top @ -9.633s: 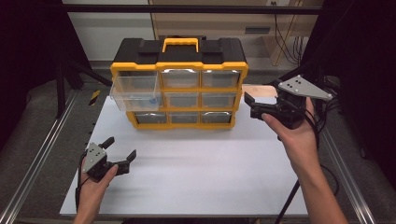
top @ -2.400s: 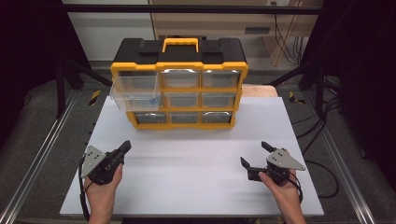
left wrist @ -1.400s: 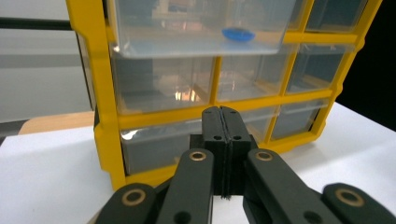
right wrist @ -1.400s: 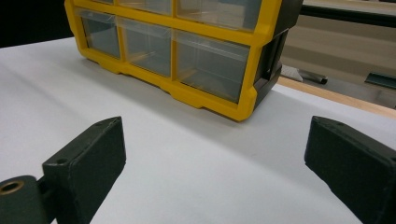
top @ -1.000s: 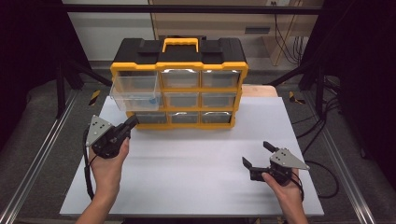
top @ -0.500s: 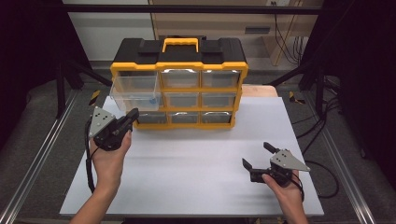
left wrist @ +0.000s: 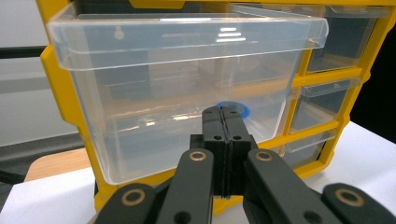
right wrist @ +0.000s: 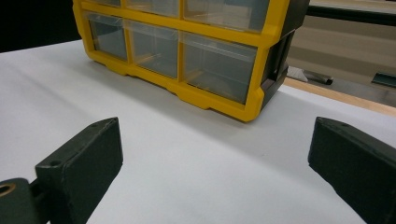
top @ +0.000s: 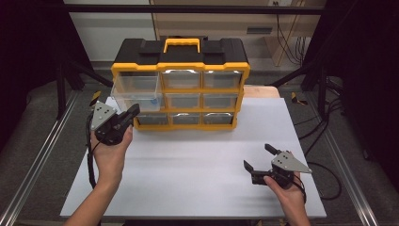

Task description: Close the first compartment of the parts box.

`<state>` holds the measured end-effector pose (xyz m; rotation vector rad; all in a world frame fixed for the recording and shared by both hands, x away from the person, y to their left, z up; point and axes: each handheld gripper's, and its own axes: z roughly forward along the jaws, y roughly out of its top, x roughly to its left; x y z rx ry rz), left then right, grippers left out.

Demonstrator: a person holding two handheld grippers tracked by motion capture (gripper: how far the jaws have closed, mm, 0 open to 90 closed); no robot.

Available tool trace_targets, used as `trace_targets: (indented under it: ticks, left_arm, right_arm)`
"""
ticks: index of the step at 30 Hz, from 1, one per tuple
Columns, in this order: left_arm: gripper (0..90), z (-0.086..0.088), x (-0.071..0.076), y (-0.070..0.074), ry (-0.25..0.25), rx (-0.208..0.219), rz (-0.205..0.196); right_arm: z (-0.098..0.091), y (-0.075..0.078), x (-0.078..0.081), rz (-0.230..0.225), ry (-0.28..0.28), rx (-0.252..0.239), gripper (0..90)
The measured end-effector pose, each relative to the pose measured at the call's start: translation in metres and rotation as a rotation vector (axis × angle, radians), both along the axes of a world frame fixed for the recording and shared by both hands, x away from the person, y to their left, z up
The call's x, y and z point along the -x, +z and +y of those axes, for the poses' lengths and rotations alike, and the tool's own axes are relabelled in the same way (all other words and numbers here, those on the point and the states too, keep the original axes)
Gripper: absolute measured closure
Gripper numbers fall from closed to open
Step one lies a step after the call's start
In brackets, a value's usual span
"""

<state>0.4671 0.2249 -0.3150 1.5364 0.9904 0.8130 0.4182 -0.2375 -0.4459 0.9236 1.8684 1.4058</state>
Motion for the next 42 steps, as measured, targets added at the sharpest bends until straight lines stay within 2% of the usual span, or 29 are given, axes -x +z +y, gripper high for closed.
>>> trace_targets:
  ticks: [9,33,38,42]
  left_arm:
    - [90.0,-0.005,-0.009,0.004,0.001,-0.028,0.005]
    - [90.0,0.002,-0.033,0.009,0.028,-0.043,0.044]
    - [90.0,0.001,-0.038,0.012,0.028,-0.056,0.044]
    - [90.0,0.001,-0.040,0.013,0.032,-0.050,0.044]
  right_arm:
    - [0.000,0.000,0.001,0.000,0.000,0.005,3.8]
    - [0.002,0.000,0.001,-0.008,0.012,0.015,3.0]
    - [0.002,0.000,0.001,-0.010,0.014,0.017,3.2]
    - [0.003,0.000,0.002,-0.007,0.021,0.013,3.2]
